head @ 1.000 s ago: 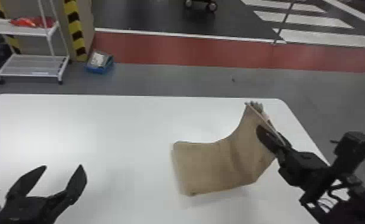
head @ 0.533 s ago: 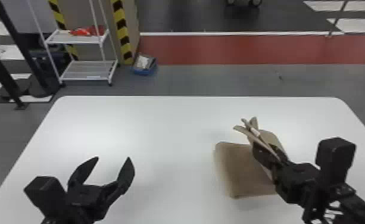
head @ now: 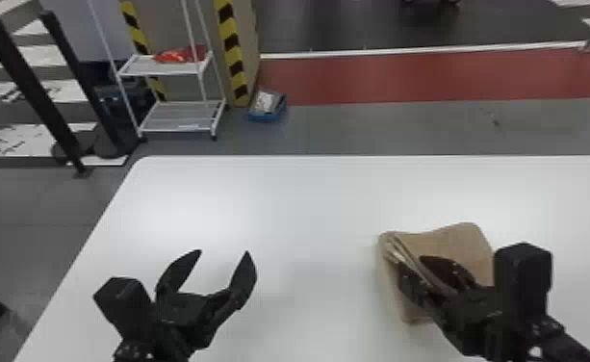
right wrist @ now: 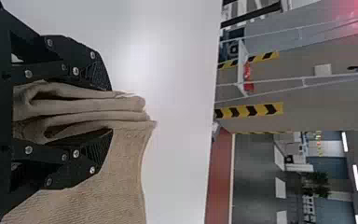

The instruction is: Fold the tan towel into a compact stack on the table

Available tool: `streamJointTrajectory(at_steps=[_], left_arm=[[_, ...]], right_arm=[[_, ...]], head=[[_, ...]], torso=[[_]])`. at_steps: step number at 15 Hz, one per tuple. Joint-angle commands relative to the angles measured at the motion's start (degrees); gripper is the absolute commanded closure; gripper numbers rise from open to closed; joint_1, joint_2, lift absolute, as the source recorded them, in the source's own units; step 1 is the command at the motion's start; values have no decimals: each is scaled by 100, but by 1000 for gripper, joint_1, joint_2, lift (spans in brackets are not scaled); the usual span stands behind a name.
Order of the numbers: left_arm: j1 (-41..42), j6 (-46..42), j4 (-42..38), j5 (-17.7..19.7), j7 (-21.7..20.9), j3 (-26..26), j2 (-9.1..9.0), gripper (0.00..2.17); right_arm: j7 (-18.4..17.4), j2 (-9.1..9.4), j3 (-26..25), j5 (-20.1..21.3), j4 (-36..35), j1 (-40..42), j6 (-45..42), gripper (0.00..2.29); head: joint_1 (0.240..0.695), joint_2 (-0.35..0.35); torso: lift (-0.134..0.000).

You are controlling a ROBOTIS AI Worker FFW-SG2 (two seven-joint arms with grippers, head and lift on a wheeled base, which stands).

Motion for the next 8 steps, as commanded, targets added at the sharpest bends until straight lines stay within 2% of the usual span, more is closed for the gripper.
streamJointTrajectory(at_steps=[1,4,5,6,7,8], left_arm=[[0,0,0,0,0,-22,-15,66],[9,0,0,0,-9,-22,-15,66],[0,0,0,0,-9,-31,-15,66],[0,0,0,0,-9,-40,-15,66],[-9,0,0,0,-9,-49,-15,66],[-9,18,0,0,-17,-49,-15,66]], right_arm=[[-68,-5,-173,-438,6,101,-806,60],[-139,4,-375,-482,68,57,-735,167],[-191,4,-454,-438,138,-14,-489,383],[-218,-5,-490,-324,253,-110,-226,694],[-218,-5,-534,-227,402,-198,-102,1045],[-218,-5,-551,-183,569,-304,-67,1534]], head=[[695,137],[695,118],[695,110],[695,103],[695,93],[695,84]], torso=[[-113],[-113],[-113],[-113],[-113],[-113]])
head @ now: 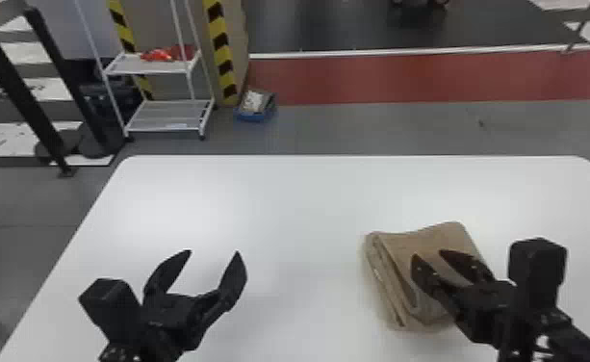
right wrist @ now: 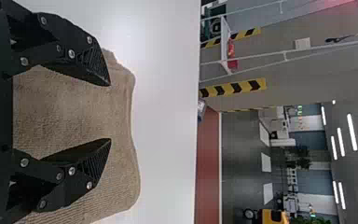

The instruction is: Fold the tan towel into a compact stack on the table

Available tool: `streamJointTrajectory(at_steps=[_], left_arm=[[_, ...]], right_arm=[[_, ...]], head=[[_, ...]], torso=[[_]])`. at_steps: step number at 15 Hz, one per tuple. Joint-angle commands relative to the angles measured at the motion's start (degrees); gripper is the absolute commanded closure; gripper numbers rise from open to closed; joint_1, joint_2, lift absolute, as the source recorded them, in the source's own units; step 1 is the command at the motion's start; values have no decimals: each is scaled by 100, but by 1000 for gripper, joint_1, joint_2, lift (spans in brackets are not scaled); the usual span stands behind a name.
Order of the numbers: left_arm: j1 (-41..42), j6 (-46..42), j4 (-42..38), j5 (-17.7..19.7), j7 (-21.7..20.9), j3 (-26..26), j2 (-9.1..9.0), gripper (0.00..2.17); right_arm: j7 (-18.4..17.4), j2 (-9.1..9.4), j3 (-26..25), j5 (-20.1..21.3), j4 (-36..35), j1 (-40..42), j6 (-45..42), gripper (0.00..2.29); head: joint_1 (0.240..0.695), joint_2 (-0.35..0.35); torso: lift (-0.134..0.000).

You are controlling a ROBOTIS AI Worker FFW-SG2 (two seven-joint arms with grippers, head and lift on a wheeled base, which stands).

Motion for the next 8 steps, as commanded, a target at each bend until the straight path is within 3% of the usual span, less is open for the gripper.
streamJointTrajectory(at_steps=[1,2,8], left_arm=[[-13,12,9,0,-16,-5,-15,66],[-13,12,9,0,-24,-5,-15,66],[-22,30,35,0,-24,-5,-15,66]], right_arm=[[2,-3,-25,148,377,-227,194,1932],[2,6,10,183,509,-306,229,2067],[11,-3,538,332,772,-543,-17,2071]], head=[[695,73],[695,57],[695,70]], torso=[[-113],[-113],[-113]])
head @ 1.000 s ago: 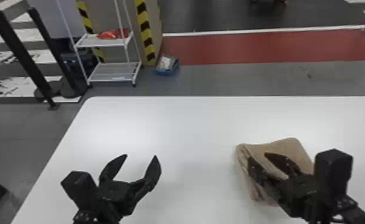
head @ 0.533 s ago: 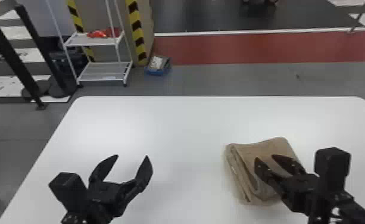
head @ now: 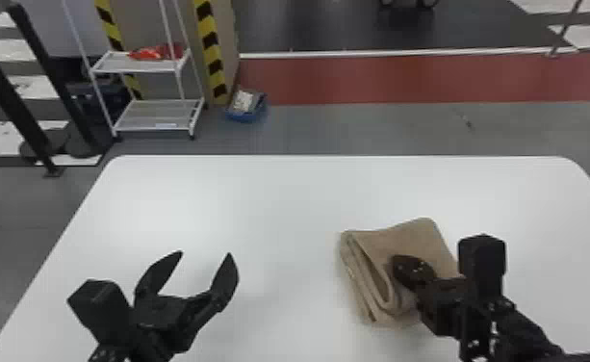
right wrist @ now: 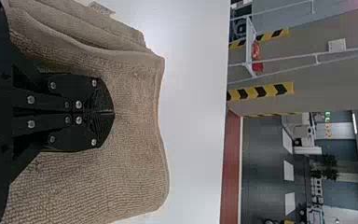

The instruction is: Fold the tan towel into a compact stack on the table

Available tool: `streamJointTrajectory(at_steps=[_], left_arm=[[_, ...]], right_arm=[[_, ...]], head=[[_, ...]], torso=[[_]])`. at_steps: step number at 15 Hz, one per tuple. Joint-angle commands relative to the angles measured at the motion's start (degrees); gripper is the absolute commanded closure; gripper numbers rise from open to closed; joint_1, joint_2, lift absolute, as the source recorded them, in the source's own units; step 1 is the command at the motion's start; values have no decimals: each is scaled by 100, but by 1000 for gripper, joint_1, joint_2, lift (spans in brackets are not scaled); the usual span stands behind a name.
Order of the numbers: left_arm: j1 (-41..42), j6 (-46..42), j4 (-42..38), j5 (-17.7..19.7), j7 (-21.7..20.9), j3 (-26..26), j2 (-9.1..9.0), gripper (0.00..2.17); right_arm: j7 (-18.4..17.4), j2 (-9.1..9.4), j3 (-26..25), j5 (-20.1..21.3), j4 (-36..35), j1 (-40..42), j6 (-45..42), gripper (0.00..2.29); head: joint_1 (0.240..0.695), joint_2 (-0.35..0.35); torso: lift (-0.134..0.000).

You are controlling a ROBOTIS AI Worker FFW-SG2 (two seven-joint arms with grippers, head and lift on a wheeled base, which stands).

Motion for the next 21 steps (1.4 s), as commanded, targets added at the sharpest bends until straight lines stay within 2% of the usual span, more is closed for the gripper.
streamJointTrajectory(at_steps=[1,5,6,9,10,13,16,19,21], left_arm=[[-4,3,9,0,0,0,-15,66],[-4,3,9,0,-9,0,-15,66],[-4,20,9,0,-9,0,-15,66],[-4,20,9,9,-9,0,-15,66],[-4,20,9,9,-9,0,-15,66],[-4,20,27,44,0,27,-15,66],[-39,3,80,88,-9,44,-15,66],[-13,-50,124,88,0,53,-15,66],[-30,-50,124,79,-9,0,-15,66]], right_arm=[[11,-12,323,127,14,-69,-100,2071],[142,-83,947,382,50,-113,-118,2067],[213,-100,1061,452,41,-113,-118,2067],[529,-215,1369,522,-56,2,-276,2071],[529,-223,1334,505,-223,90,-276,2071],[696,-311,930,364,-1049,661,-118,2071],[1153,-390,314,320,-1770,1302,533,2071],[1303,-426,-81,-14,-1735,1478,199,2071],[1294,-426,-37,-14,-1664,1408,181,2071]], head=[[695,90],[695,144],[695,176],[695,214],[695,243],[695,258],[695,233],[695,186],[695,168]], torso=[[-113],[-113],[-113],[-113],[-113],[-113],[-113],[-113],[-113]])
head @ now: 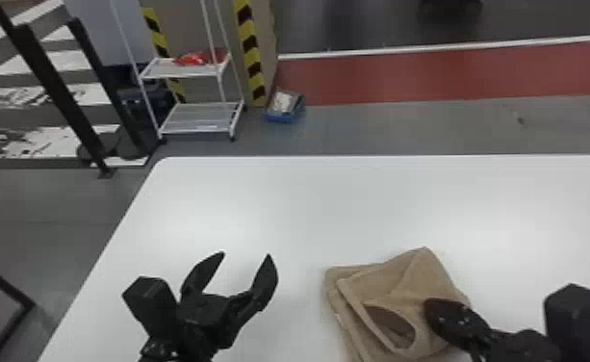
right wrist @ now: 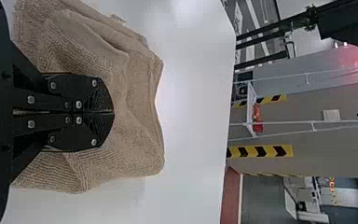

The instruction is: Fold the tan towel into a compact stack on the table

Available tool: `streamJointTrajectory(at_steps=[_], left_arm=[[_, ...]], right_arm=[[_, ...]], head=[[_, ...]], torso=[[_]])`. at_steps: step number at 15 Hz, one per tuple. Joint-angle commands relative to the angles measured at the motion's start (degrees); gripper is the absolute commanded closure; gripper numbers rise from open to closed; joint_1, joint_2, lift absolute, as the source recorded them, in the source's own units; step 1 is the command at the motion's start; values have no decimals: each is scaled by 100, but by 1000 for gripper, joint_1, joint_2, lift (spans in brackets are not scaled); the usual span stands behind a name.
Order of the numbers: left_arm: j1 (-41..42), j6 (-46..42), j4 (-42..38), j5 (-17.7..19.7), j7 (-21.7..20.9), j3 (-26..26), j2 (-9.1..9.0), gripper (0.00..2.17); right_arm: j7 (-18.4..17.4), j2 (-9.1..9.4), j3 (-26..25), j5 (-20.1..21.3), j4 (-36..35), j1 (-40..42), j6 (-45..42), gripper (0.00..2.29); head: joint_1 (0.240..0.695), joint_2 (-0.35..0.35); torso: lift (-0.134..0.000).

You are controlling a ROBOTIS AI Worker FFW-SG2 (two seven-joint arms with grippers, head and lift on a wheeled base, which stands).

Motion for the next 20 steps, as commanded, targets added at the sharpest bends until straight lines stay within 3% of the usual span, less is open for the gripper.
streamJointTrajectory(at_steps=[1,7,13,14,15,16,20], left_arm=[[5,-6,-14,-4,-2,-23,-15,66],[14,-6,-14,-13,-2,-14,-15,70],[-48,11,47,-4,-2,-23,-15,70],[-65,11,65,-4,-2,-32,-15,70],[-74,11,74,-4,-2,-32,-15,70],[-74,11,74,-4,-11,-32,-15,70],[-65,11,74,22,-11,-32,-15,73]], right_arm=[[-9,14,76,-51,112,-123,-39,2071],[-299,101,788,-323,956,-852,-1059,2067],[-449,93,1210,564,1255,-1098,-110,1990],[-449,84,1184,582,1211,-1046,-145,1501],[-449,75,1158,573,1149,-993,-180,583],[-449,75,1105,547,1061,-923,-250,-1],[-370,49,762,46,622,-580,-1077,56]], head=[[695,160],[695,202],[695,255],[695,255],[695,252],[695,249],[695,236]], torso=[[-113],[-113],[-113],[-113],[-113],[-113],[-113]])
